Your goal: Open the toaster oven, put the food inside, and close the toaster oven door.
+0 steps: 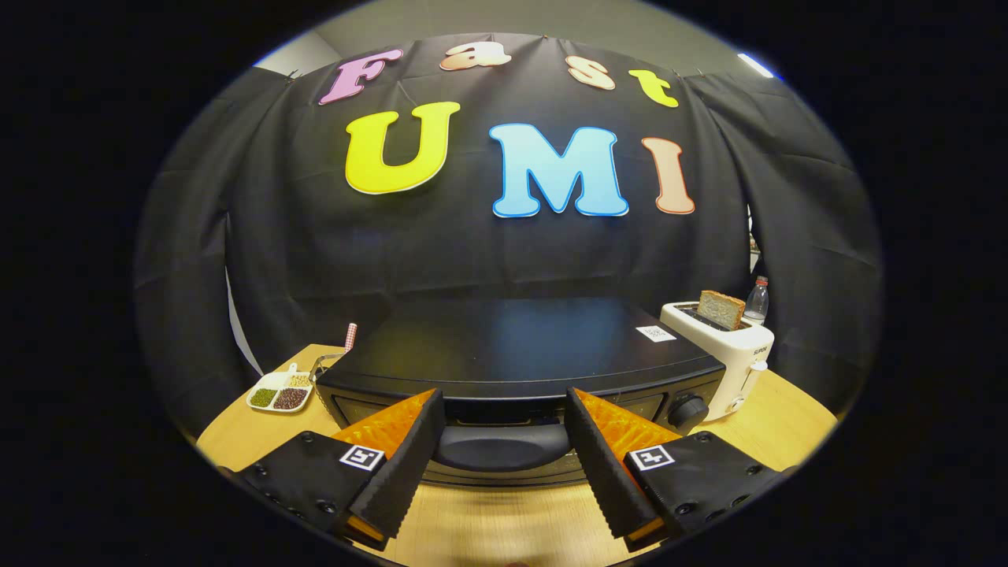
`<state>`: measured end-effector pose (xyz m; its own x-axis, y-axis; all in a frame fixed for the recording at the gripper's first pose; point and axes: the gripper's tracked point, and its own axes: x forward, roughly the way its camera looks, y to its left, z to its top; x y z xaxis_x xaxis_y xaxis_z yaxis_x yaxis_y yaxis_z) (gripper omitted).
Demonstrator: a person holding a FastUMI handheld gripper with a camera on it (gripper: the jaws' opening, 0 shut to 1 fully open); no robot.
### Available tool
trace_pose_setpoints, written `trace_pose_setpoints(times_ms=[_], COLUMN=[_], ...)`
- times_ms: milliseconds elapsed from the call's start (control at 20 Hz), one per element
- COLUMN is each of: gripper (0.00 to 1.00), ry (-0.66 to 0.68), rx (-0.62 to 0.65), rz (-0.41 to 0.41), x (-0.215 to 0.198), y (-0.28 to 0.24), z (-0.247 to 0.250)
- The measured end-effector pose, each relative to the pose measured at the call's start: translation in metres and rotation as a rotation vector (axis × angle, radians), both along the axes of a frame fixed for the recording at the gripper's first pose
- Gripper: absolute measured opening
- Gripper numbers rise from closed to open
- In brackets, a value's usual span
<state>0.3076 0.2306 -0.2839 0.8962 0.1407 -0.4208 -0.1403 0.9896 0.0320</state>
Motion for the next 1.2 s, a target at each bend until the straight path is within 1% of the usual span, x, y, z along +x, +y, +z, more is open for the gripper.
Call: trace_pose_setpoints(times_ms=[200,550,700,1200], gripper=[0.98,0.98,0.97,0.96], ry=[0.001,-0.009,0.008,0.062], rx=[0.001,-0.002,0.011,-0.032], rz=[-0.005,0.004,0.002,0.034], x=[-0.009,-0.045,-0.060,-0.107], y=[-0.001,-0.007,-0.011,-0.018], z=[-0.001,-0.007,-0.013,-0.043])
